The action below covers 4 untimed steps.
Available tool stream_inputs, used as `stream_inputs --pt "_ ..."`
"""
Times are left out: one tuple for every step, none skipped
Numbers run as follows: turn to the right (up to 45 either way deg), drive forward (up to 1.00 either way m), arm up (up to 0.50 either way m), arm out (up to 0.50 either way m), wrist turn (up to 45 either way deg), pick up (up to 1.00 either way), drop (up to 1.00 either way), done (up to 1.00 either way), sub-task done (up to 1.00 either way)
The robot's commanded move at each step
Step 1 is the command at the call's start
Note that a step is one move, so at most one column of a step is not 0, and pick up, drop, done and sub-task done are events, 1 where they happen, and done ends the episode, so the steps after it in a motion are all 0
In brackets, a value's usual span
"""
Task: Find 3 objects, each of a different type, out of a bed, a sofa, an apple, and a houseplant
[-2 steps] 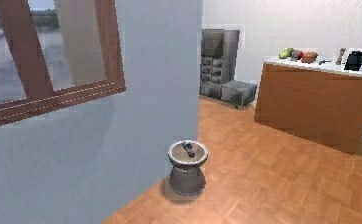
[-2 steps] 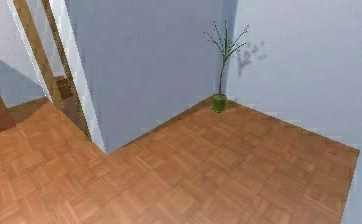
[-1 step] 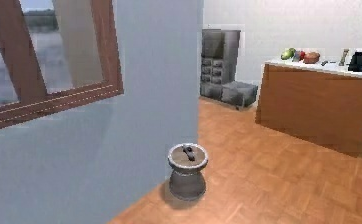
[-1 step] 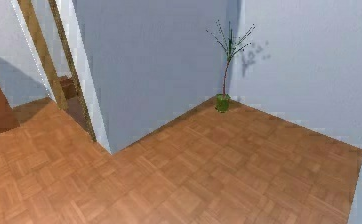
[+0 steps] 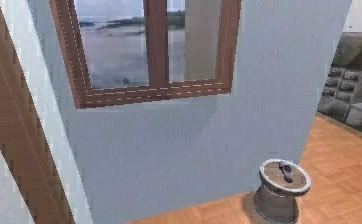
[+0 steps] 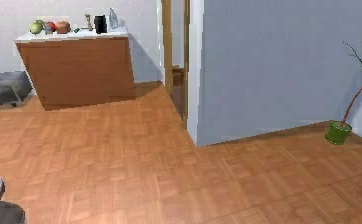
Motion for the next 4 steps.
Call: stream_inputs --pt "0.0 0.2 0.0 0.0 0.0 0.0 0.0 0.0 0.0" --pt "-45.0 0.0 0.0 0.0 0.0 0.0 0.0 0.0 0.0" --pt "-45.0 0.0 0.0 0.0 0.0 0.0 0.0 0.0 0.0" --pt "-12.0 0.0 0.0 0.0 0.0 0.0 0.0 0.0 0.0"
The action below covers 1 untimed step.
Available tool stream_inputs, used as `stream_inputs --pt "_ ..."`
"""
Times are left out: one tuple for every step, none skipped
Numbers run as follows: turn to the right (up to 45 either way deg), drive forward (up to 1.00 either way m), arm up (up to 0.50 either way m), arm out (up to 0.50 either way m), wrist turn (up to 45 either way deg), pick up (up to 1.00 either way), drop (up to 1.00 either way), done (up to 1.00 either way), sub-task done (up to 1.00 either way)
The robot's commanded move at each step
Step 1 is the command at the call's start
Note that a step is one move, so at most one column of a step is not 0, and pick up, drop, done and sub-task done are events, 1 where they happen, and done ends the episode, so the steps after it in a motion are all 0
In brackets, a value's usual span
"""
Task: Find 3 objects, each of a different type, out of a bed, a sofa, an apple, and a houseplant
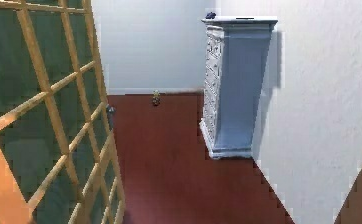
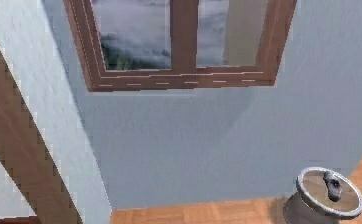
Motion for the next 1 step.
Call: stream_inputs --pt "0.0 0.25 0.0 0.0 0.0 0.0 0.0 0.0 0.0"
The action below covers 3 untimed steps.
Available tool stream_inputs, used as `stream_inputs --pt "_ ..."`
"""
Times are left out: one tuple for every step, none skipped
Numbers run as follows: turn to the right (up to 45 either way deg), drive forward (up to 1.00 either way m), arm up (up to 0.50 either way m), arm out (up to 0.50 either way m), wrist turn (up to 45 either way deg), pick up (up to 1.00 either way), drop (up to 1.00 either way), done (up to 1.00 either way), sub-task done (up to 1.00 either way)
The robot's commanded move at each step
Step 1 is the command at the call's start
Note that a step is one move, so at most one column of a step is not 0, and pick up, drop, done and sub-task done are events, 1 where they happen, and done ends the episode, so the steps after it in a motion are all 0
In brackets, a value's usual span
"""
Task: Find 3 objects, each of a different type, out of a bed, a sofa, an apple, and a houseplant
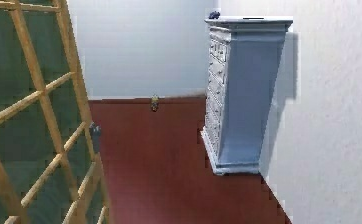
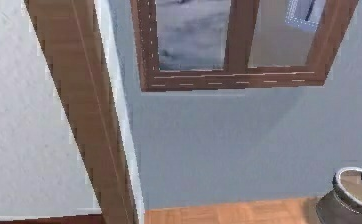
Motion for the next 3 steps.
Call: stream_inputs --pt "0.0 0.95 0.0 0.0 0.0 0.0 0.0 0.0 0.0" --pt "-45.0 0.0 0.0 0.0 0.0 0.0 0.0 0.0 0.0" --pt "-45.0 0.0 0.0 0.0 0.0 0.0 0.0 0.0 0.0"
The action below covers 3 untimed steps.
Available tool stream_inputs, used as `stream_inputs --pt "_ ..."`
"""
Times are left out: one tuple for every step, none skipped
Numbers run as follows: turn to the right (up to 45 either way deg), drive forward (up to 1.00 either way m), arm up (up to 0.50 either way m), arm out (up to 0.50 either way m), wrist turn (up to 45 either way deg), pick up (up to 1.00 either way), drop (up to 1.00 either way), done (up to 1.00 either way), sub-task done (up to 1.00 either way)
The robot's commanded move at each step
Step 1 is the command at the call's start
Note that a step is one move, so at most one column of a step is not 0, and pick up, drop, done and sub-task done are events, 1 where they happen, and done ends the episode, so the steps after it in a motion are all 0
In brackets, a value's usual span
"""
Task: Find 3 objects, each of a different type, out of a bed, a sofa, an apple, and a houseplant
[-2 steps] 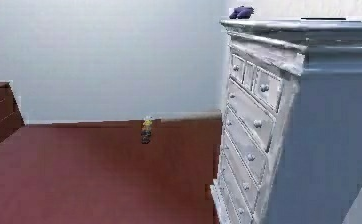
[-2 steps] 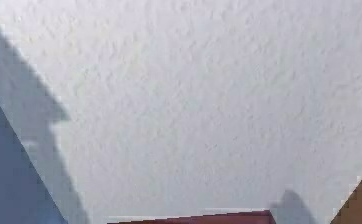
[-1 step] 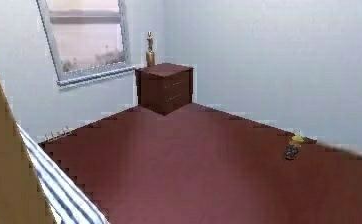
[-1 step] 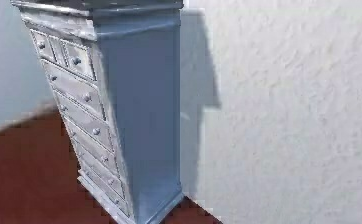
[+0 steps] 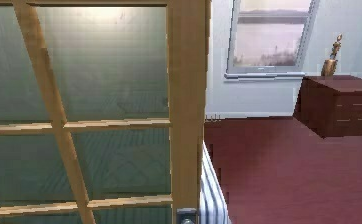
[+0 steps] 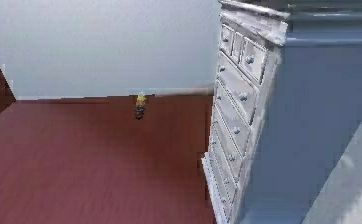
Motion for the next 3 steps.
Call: stream_inputs --pt "-12.0 0.0 0.0 0.0 0.0 0.0 0.0 0.0 0.0" --pt "0.0 0.0 0.0 0.0 0.0 0.0 0.0 0.0 1.0" --pt "-45.0 0.0 0.0 0.0 0.0 0.0 0.0 0.0 0.0"
